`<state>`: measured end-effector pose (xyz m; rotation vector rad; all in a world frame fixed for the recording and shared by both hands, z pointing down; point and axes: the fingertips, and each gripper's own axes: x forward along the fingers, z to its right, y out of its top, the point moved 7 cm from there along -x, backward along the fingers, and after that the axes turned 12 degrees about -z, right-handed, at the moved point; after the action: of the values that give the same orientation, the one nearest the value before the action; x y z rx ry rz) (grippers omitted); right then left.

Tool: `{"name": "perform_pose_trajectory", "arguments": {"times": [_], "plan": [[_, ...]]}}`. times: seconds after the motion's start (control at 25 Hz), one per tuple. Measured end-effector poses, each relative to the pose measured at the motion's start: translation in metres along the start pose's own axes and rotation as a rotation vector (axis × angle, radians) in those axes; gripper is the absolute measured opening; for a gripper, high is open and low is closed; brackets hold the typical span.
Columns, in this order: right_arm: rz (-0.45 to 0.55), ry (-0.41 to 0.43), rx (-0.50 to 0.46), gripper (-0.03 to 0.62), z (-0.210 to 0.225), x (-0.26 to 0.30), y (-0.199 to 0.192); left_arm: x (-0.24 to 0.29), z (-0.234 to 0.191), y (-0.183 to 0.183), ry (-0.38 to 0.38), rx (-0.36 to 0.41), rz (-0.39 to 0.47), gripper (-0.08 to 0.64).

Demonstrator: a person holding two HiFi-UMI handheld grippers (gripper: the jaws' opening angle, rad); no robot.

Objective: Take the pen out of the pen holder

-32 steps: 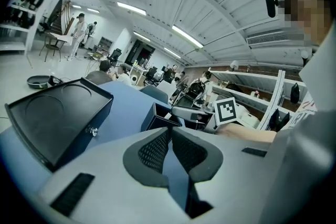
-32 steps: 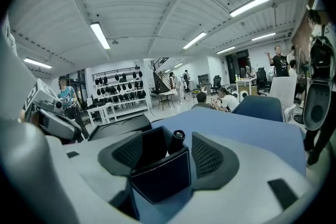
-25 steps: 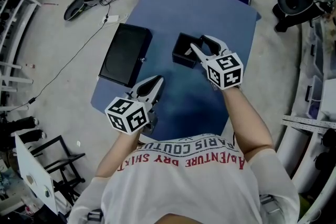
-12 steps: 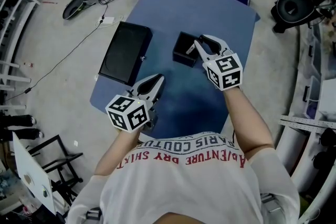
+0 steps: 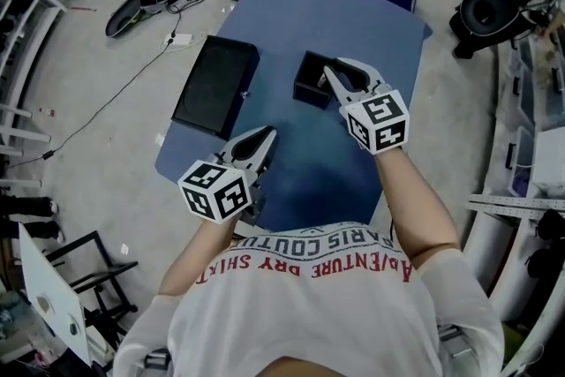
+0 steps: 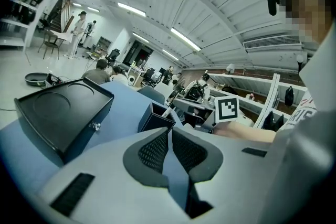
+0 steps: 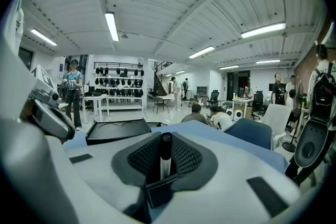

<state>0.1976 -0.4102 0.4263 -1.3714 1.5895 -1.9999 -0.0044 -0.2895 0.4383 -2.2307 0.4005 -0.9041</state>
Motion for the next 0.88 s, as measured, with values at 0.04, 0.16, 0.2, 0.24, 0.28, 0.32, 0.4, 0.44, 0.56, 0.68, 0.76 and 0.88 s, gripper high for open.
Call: {"name": "perform_pose_trajectory", "arguments": {"times": [0.04, 0.16, 0.2, 0.24, 0.28, 0.32, 0.4, 0.44, 0.56, 0.68, 0.76, 0.88], "plan": [[0.009, -0.003, -0.005, 0.075, -0.003, -0.004, 0.003, -0.003, 0.001, -0.001, -0.001, 0.003, 0.003, 0.046], [0.048, -0.017, -0.021, 0.075, -0.012, -0.019, 0.016, -0.015, 0.005, -0.003, -0.005, 0.013, 0.014, 0.046], [0.063, -0.023, -0.024, 0.075, -0.015, -0.024, 0.020, -0.019, 0.007, -0.003, -0.007, 0.017, 0.019, 0.046], [0.078, -0.028, -0.026, 0.075, -0.018, -0.030, 0.025, -0.024, 0.009, -0.002, -0.010, 0.022, 0.024, 0.046], [0.092, -0.032, -0.027, 0.075, -0.021, -0.036, 0.030, -0.028, 0.012, -0.002, -0.013, 0.028, 0.028, 0.046], [0.105, -0.036, -0.029, 0.075, -0.024, -0.042, 0.035, -0.031, 0.015, -0.002, -0.016, 0.034, 0.032, 0.046], [0.130, -0.044, -0.032, 0.075, -0.030, -0.056, 0.043, -0.039, 0.019, -0.002, -0.024, 0.049, 0.039, 0.046], [0.142, -0.047, -0.033, 0.075, -0.033, -0.064, 0.047, -0.042, 0.022, -0.002, -0.029, 0.056, 0.043, 0.046], [0.173, -0.050, -0.037, 0.075, -0.044, -0.088, 0.055, -0.052, 0.030, 0.000, -0.043, 0.080, 0.055, 0.046], [0.199, -0.053, -0.040, 0.075, -0.057, -0.112, 0.059, -0.062, 0.037, 0.002, -0.056, 0.101, 0.071, 0.046], [0.209, -0.058, -0.039, 0.075, -0.066, -0.128, 0.056, -0.068, 0.043, 0.003, -0.067, 0.119, 0.079, 0.046], [0.217, -0.062, -0.014, 0.075, -0.079, -0.149, 0.047, -0.074, 0.053, 0.003, -0.090, 0.148, 0.079, 0.046]]}}
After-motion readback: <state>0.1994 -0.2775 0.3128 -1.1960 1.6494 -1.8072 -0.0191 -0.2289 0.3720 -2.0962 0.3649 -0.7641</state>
